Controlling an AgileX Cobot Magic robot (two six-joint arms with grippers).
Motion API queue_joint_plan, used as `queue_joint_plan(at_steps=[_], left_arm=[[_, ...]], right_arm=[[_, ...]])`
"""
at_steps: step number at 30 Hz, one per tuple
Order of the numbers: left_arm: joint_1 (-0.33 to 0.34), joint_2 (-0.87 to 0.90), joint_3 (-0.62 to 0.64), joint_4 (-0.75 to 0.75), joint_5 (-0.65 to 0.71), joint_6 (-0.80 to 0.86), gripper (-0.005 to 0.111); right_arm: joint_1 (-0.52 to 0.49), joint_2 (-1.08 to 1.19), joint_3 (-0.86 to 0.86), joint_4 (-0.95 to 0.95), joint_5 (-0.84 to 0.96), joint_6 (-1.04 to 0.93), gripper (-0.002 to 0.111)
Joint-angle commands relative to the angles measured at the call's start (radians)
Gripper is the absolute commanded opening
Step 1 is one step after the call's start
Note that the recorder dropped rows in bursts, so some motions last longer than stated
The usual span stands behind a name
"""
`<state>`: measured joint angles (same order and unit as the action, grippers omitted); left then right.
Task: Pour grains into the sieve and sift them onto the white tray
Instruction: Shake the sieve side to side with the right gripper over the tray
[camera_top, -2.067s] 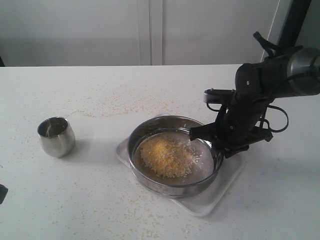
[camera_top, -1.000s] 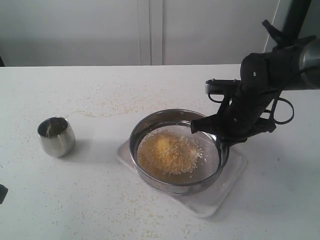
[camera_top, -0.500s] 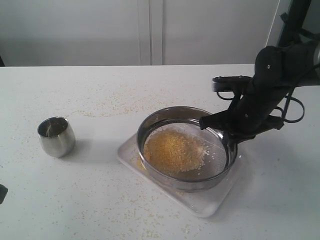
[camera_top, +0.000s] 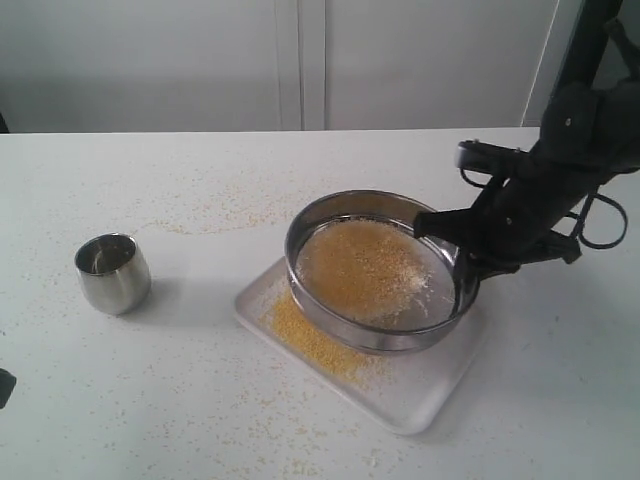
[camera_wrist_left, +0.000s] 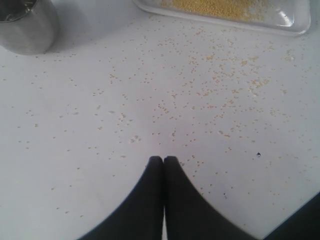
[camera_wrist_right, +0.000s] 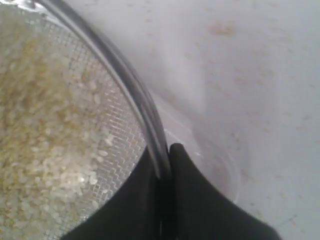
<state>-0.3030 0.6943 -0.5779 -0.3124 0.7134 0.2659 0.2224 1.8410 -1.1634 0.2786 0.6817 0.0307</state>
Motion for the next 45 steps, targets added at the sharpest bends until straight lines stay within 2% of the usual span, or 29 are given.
queue_joint_plan(at_steps=[1, 4, 6, 8, 10, 12, 14, 17, 19, 22, 24, 26, 28, 30, 33, 35, 36, 38, 40, 41, 42, 44, 45], left_arm=[[-0.004, -0.007, -0.005, -0.014, 0.014, 0.0, 0.0], [-0.004, -0.007, -0.005, -0.014, 0.014, 0.0, 0.0], [-0.004, -0.007, -0.005, -0.014, 0.014, 0.0, 0.0], [-0.004, -0.007, -0.005, -0.014, 0.014, 0.0, 0.0], [-0.004, -0.007, -0.005, -0.014, 0.014, 0.0, 0.0], [-0.004, -0.007, -0.005, -0.014, 0.014, 0.0, 0.0], [-0.004, -0.007, -0.005, -0.014, 0.014, 0.0, 0.0], [-0.004, -0.007, -0.005, -0.014, 0.014, 0.0, 0.0], [-0.004, -0.007, -0.005, -0.014, 0.014, 0.0, 0.0], [-0.004, -0.007, -0.005, -0.014, 0.014, 0.0, 0.0], [-0.004, -0.007, -0.005, -0.014, 0.014, 0.0, 0.0], [-0.004, -0.007, -0.005, -0.014, 0.014, 0.0, 0.0], [-0.004, -0.007, -0.005, -0.014, 0.014, 0.0, 0.0], [-0.004, -0.007, -0.005, -0.014, 0.014, 0.0, 0.0], [-0.004, -0.007, -0.005, -0.014, 0.014, 0.0, 0.0], [-0.004, -0.007, -0.005, -0.014, 0.014, 0.0, 0.0], [-0.004, -0.007, -0.005, -0.014, 0.014, 0.0, 0.0], [-0.004, -0.007, -0.005, -0.014, 0.014, 0.0, 0.0], [-0.004, -0.007, -0.005, -0.014, 0.014, 0.0, 0.0], [-0.004, -0.007, -0.005, -0.014, 0.014, 0.0, 0.0], [-0.004, -0.007, -0.005, -0.014, 0.014, 0.0, 0.0], [-0.004, -0.007, -0.005, -0.014, 0.014, 0.0, 0.0], [-0.004, -0.007, -0.005, -0.014, 0.014, 0.0, 0.0]], right_arm=[[0.005, -0.011, 0.001, -0.104, 0.002, -0.008, 0.0], [-0.015, -0.011, 0.001, -0.118, 0.019, 0.167, 0.0], [0.017, -0.011, 0.001, -0.021, -0.02, 0.052, 0.0], [0.049, -0.011, 0.001, -0.005, -0.037, -0.071, 0.0], [0.045, -0.013, 0.001, -0.079, -0.016, -0.049, 0.0], [0.018, -0.013, 0.001, -0.15, 0.024, 0.082, 0.0], [0.014, -0.013, 0.019, -0.128, 0.009, 0.168, 0.0], [0.064, -0.013, 0.047, -0.024, -0.109, 0.067, 0.0], [0.081, -0.016, 0.047, -0.056, -0.099, 0.017, 0.0], [0.051, -0.031, 0.054, -0.18, -0.041, 0.129, 0.0], [0.035, -0.042, 0.069, -0.172, -0.052, 0.235, 0.0], [0.053, -0.042, 0.079, -0.087, -0.11, 0.177, 0.0], [0.091, -0.034, 0.075, -0.006, -0.131, 0.026, 0.0], [0.094, -0.036, 0.062, -0.051, -0.09, -0.019, 0.0], [0.042, -0.048, 0.06, -0.186, -0.028, 0.147, 0.0], [0.027, -0.048, 0.06, -0.149, -0.03, 0.242, 0.0], [0.033, -0.046, 0.06, -0.096, -0.055, 0.215, 0.0], [0.067, -0.046, 0.056, 0.013, -0.097, 0.04, 0.0], [0.079, -0.053, 0.038, 0.013, -0.072, -0.065, 0.0], [0.075, -0.057, 0.035, -0.028, -0.057, -0.056, 0.0], [0.045, -0.068, 0.045, -0.113, -0.037, 0.102, 0.0], [0.045, -0.071, 0.068, -0.075, -0.096, 0.25, 0.0], [0.059, -0.071, 0.068, -0.065, -0.116, 0.177, 0.0]])
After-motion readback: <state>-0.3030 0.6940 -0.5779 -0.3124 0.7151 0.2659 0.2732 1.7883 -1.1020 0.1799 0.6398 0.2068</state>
